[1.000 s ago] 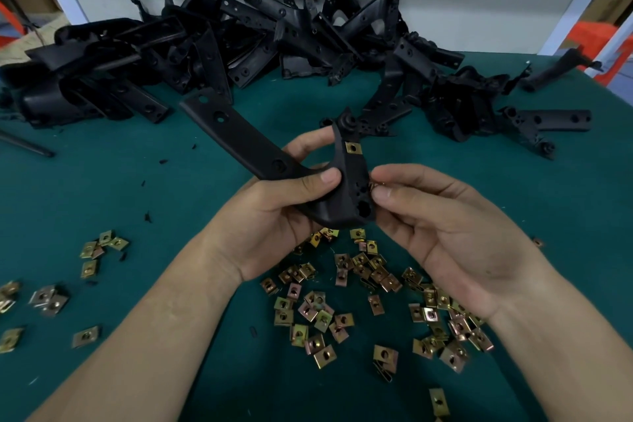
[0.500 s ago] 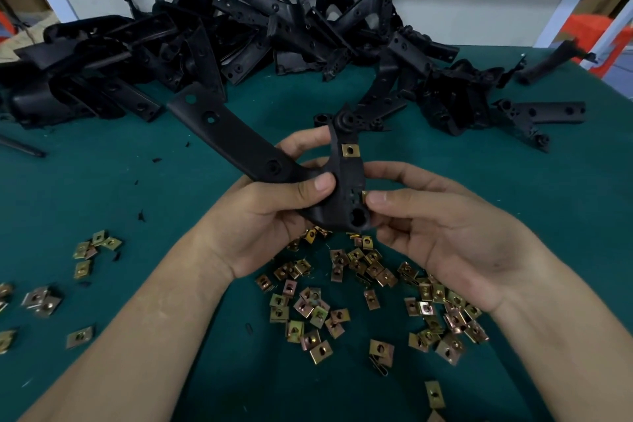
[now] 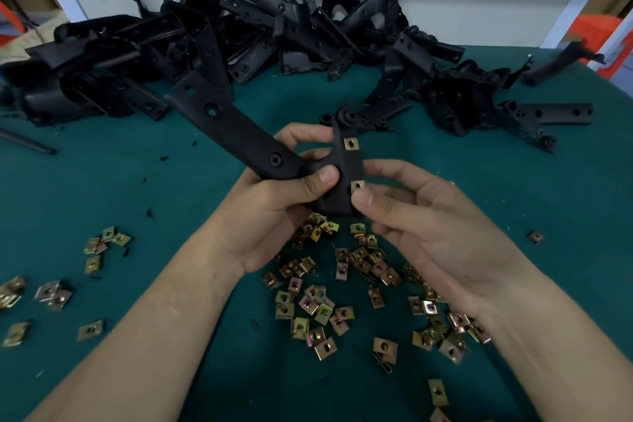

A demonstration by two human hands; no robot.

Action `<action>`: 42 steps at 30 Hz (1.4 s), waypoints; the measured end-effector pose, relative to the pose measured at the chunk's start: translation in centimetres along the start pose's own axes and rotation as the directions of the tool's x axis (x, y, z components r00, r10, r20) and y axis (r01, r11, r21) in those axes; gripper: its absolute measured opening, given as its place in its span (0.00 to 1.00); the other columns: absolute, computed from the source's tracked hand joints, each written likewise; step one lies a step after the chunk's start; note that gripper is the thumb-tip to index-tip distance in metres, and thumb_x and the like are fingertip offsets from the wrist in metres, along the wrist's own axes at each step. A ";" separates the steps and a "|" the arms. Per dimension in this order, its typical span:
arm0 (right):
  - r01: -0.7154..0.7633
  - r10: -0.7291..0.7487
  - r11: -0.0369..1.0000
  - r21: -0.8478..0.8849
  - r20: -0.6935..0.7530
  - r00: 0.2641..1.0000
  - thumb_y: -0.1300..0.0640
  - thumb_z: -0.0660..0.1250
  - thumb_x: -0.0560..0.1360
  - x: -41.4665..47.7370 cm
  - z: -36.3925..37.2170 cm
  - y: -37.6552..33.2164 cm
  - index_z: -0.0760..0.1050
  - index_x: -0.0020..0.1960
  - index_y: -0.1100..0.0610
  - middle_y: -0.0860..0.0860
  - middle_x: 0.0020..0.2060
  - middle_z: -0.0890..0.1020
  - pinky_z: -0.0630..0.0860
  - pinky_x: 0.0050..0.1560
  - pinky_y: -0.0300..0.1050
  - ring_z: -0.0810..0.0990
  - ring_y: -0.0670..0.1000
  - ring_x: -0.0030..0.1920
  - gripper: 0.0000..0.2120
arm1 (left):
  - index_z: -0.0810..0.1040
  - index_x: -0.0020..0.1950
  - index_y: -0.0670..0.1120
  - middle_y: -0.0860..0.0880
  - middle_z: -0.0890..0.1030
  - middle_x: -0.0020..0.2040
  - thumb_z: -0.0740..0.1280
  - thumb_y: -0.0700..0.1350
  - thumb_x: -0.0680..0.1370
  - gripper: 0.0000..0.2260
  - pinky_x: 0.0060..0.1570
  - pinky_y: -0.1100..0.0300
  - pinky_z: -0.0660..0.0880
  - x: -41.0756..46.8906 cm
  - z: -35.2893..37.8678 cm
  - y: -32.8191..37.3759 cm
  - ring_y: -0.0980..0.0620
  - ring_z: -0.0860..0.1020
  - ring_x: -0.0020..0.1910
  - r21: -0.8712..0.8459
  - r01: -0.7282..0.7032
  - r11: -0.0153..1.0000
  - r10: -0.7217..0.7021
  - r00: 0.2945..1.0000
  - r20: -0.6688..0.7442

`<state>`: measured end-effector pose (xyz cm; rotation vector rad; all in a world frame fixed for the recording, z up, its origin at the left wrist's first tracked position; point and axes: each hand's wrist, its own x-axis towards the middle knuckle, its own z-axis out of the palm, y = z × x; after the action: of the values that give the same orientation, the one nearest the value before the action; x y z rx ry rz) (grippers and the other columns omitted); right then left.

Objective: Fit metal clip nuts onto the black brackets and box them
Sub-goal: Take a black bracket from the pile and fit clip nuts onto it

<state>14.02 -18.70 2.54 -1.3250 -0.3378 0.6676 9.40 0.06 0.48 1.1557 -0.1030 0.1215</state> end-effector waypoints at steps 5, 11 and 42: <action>0.227 -0.301 0.910 -0.347 -0.177 0.937 0.55 0.81 0.67 -0.2 0.8 0.8 0.78 0.60 0.46 0.48 0.47 0.87 0.82 0.51 0.48 0.86 0.49 0.49 0.24 | 0.80 0.57 0.50 0.40 0.85 0.53 0.71 0.39 0.73 0.13 0.59 0.45 0.79 0.1 -0.1 -0.2 0.35 0.82 0.57 -0.013 -0.007 1.000 0.007 1.000 -0.024; 0.337 -0.488 0.747 -0.573 -0.128 0.864 0.54 0.78 0.71 -0.3 0.7 1.6 0.76 0.63 0.40 0.44 0.44 0.86 0.79 0.56 0.53 0.85 0.48 0.51 0.24 | 0.83 0.52 0.53 0.44 0.86 0.49 0.71 0.39 0.74 0.11 0.49 0.53 0.81 0.0 0.5 -0.8 0.44 0.85 0.51 -0.005 -0.006 1.000 0.005 0.999 -0.037; 0.209 -0.219 0.945 -0.253 -0.012 0.976 0.56 0.72 0.77 -0.3 0.0 0.1 0.85 0.48 0.59 0.59 0.46 0.86 0.79 0.47 0.41 0.81 0.49 0.45 0.06 | 0.75 0.72 0.49 0.44 0.84 0.59 0.74 0.43 0.73 0.27 0.55 0.51 0.80 0.2 -0.9 -0.2 0.42 0.83 0.58 0.035 0.029 0.999 -0.027 0.999 -0.046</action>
<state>13.73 -18.84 2.49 -1.5135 -0.5400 0.4237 9.61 0.83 -0.03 1.1889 -0.0439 0.1252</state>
